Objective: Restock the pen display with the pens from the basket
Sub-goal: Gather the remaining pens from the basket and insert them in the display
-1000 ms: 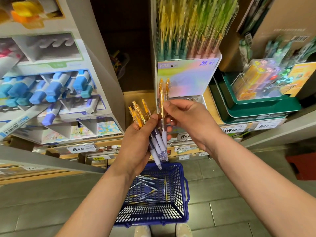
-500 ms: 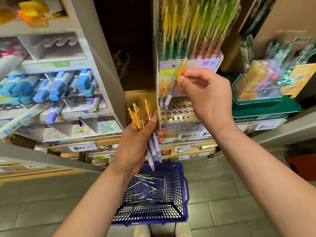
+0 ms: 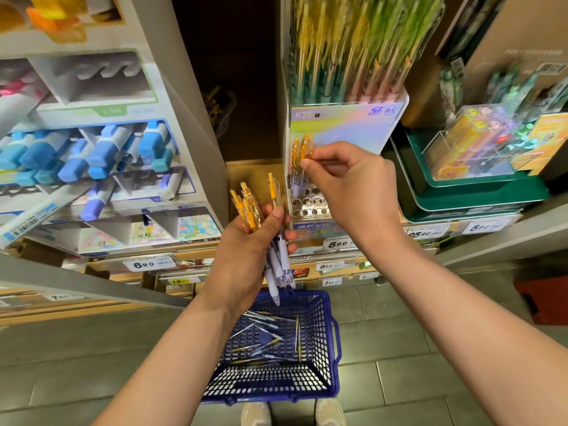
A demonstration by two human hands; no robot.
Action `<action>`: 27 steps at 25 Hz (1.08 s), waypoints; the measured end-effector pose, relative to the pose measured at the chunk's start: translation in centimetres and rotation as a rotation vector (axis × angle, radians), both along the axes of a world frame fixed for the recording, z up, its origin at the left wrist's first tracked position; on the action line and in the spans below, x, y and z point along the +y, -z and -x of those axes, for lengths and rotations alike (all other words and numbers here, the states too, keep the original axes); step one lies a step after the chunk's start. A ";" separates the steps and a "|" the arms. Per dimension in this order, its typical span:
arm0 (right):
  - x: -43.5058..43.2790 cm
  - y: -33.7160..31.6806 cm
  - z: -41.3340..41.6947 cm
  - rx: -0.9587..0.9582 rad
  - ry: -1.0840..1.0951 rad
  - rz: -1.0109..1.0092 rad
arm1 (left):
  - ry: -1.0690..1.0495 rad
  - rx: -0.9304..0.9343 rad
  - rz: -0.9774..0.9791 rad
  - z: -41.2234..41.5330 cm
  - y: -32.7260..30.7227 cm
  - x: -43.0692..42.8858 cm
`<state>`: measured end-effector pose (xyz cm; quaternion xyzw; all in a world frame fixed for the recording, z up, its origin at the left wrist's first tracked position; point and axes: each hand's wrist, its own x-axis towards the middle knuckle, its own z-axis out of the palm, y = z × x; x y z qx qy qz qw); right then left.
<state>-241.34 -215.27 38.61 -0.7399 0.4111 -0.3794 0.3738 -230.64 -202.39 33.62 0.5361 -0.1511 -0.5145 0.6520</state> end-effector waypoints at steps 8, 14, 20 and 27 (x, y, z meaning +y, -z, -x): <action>0.6 1.0 -0.1 0.210 -0.013 0.038 | -0.011 0.027 0.012 0.4 0.1 -0.1; 2.8 1.1 0.9 0.109 -0.143 -0.520 | 0.032 -0.049 -0.005 0.9 -0.5 -0.1; 3.0 0.2 1.7 -0.125 -0.138 -0.655 | 0.004 0.066 -0.023 1.2 -0.7 0.2; -0.4 -2.2 3.6 -0.293 -0.045 -0.422 | -0.021 0.175 -0.040 0.9 -0.6 0.6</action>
